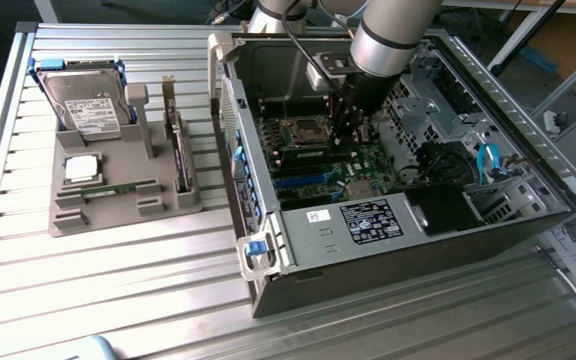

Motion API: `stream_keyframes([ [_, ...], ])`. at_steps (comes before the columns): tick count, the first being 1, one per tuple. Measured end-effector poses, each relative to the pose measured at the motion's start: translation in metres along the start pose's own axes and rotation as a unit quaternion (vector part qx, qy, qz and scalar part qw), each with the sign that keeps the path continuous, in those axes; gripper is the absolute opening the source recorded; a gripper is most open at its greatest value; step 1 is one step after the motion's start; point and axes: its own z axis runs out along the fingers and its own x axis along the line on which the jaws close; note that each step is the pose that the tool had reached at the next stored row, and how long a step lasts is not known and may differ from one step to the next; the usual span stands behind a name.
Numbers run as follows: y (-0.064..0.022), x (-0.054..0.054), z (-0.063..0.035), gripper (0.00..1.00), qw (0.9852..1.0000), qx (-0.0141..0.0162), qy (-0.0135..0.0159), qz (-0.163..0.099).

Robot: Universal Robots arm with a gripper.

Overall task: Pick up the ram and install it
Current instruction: 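Insert the ram into the slot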

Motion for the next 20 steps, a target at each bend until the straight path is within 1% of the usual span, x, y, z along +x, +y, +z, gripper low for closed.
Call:
stream_keyframes([
  [20, -0.0013, 0.0009, 0.0000, 0.12, 1.0000, 0.0000, 0.0000, 0.000],
])
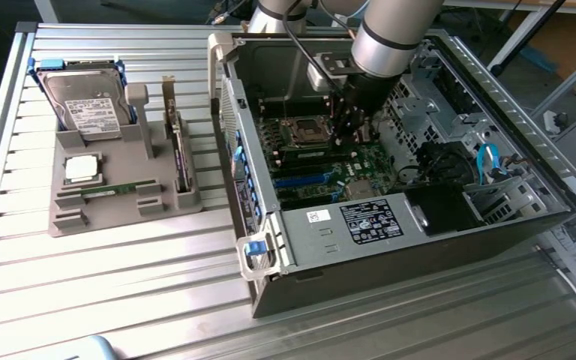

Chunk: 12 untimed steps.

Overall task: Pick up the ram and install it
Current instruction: 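Insert the ram into the slot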

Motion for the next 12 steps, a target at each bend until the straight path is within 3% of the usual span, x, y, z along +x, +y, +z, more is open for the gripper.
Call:
stream_keyframes([
  [12, -0.0010, 0.0000, 0.0011, 0.12, 1.0000, 0.0000, 0.0000, 0.000],
])
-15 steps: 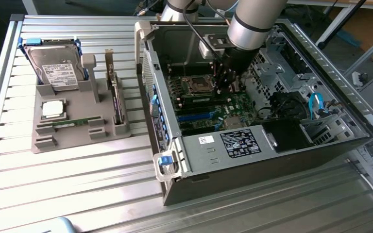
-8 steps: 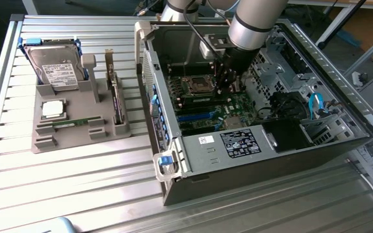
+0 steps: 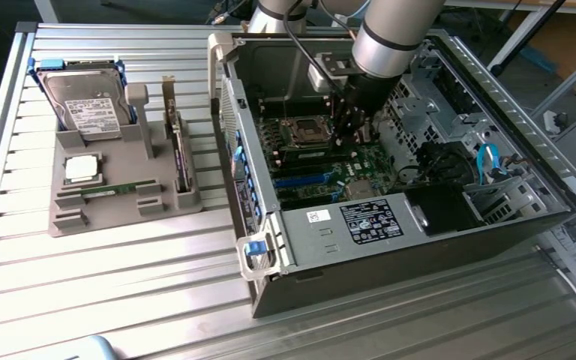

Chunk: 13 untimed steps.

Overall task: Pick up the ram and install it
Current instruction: 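Insert the ram into the slot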

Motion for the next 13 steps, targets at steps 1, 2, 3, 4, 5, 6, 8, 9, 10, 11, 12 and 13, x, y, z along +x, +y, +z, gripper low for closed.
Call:
stream_keyframes([
  [1, 0.0000, 0.0000, 0.0000, 0.12, 1.0000, 0.0000, 0.0000, 0.000],
  [2, 0.0000, 0.0000, 0.0000, 0.12, 1.0000, 0.0000, 0.0000, 0.000],
  [3, 0.0000, 0.0000, 0.0002, 0.12, 1.0000, 0.0000, 0.0000, 0.000],
  [4, 0.0000, 0.0000, 0.0004, 0.12, 1.0000, 0.0000, -0.0001, 0.000],
  [5, 0.0000, 0.0000, 0.0006, 0.12, 1.0000, 0.0000, 0.0000, 0.000],
  [6, 0.0000, 0.0000, 0.0009, 0.12, 1.0000, 0.0000, 0.0000, 0.000],
  [8, 0.0000, 0.0000, 0.0013, 0.12, 1.0000, 0.0000, 0.0000, 0.000],
  [9, 0.0000, 0.0000, 0.0015, 0.12, 1.0000, 0.0000, 0.0000, 0.000],
  [10, 0.0000, 0.0000, 0.0017, 0.12, 1.0000, 0.0000, 0.0000, 0.000],
  [11, 0.0000, 0.0000, 0.0018, 0.12, 1.0000, 0.0000, 0.0000, 0.000],
  [12, 0.0000, 0.0000, 0.0018, 0.12, 1.0000, 0.0000, 0.0000, 0.000],
  [13, 0.0000, 0.0000, 0.0018, 0.12, 1.0000, 0.0000, 0.0000, 0.000],
])
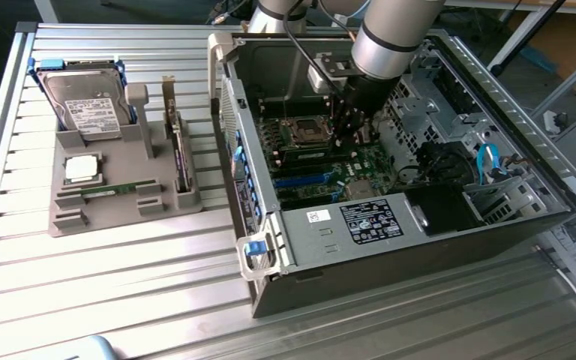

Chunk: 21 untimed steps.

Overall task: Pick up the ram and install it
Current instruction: 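Insert the ram into the slot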

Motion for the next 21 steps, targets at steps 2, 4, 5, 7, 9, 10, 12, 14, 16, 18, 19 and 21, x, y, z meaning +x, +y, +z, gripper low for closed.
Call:
stream_keyframes([
  [2, 0.0000, 0.0000, 0.0001, 0.12, 1.0000, 0.0000, 0.0000, 0.000],
  [4, 0.0000, 0.0000, 0.0003, 0.12, 1.0000, 0.0000, 0.0000, 0.000],
  [5, 0.0000, 0.0000, 0.0005, 0.12, 1.0000, 0.0000, 0.0000, 0.000],
  [7, 0.0000, 0.0000, 0.0010, 0.12, 1.0000, 0.0000, 0.0001, 0.000],
  [9, 0.0000, 0.0000, 0.0013, 0.12, 1.0000, 0.0000, 0.0000, 0.000],
  [10, 0.0000, 0.0000, 0.0017, 0.12, 1.0000, 0.0000, 0.0000, 0.000],
  [12, 0.0000, 0.0000, 0.0022, 0.12, 1.0000, 0.0000, -0.0001, 0.000],
  [14, 0.0000, 0.0000, 0.0026, 0.12, 1.0000, 0.0000, 0.0000, 0.000],
  [16, 0.0000, 0.0000, 0.0027, 0.12, 1.0000, 0.0000, 0.0000, 0.000],
  [18, 0.0000, 0.0000, 0.0027, 0.12, 1.0000, 0.0000, 0.0000, 0.000],
  [19, 0.0000, 0.0000, 0.0027, 0.12, 1.0000, 0.0000, 0.0000, 0.000],
  [21, 0.0000, 0.0000, 0.0029, 0.12, 1.0000, 0.0000, 0.0000, 0.000],
])
